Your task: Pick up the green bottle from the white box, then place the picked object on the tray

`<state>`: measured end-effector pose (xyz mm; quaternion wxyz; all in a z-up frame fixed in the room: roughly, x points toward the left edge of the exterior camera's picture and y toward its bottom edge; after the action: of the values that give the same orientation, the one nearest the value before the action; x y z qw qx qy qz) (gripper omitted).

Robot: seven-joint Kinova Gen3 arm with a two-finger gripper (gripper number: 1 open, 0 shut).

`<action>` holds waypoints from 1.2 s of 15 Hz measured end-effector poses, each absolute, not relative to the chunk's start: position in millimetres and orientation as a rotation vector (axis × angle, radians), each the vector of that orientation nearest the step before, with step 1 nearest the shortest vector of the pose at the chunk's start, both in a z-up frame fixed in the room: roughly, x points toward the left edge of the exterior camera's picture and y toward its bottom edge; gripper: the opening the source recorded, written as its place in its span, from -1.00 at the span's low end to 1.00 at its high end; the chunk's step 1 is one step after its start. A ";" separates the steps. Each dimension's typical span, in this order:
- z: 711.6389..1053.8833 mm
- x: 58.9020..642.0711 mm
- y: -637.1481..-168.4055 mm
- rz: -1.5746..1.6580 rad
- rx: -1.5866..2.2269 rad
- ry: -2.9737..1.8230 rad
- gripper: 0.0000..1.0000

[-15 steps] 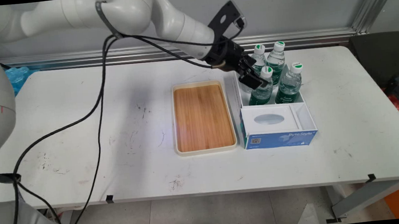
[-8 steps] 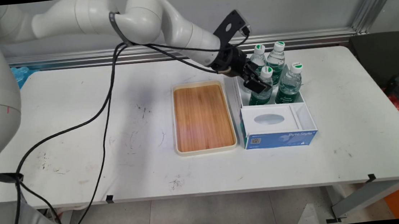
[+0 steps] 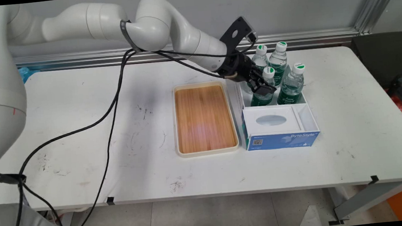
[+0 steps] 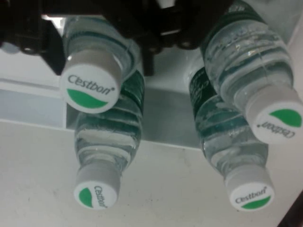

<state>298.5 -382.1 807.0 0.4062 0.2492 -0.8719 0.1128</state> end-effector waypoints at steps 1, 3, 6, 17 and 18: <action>805.9 298.3 -382.2 0.283 0.627 -2.201 -1.00; 803.1 298.4 -382.3 0.280 0.623 -2.205 -1.00; 802.6 298.6 -383.3 0.284 0.611 -2.207 -1.00; 861.8 321.4 -381.0 0.332 0.513 -2.158 -1.00; 867.0 326.4 -377.4 0.327 0.506 -2.160 -1.00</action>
<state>326.4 -377.4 867.0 0.4346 0.2031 -0.8675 0.1314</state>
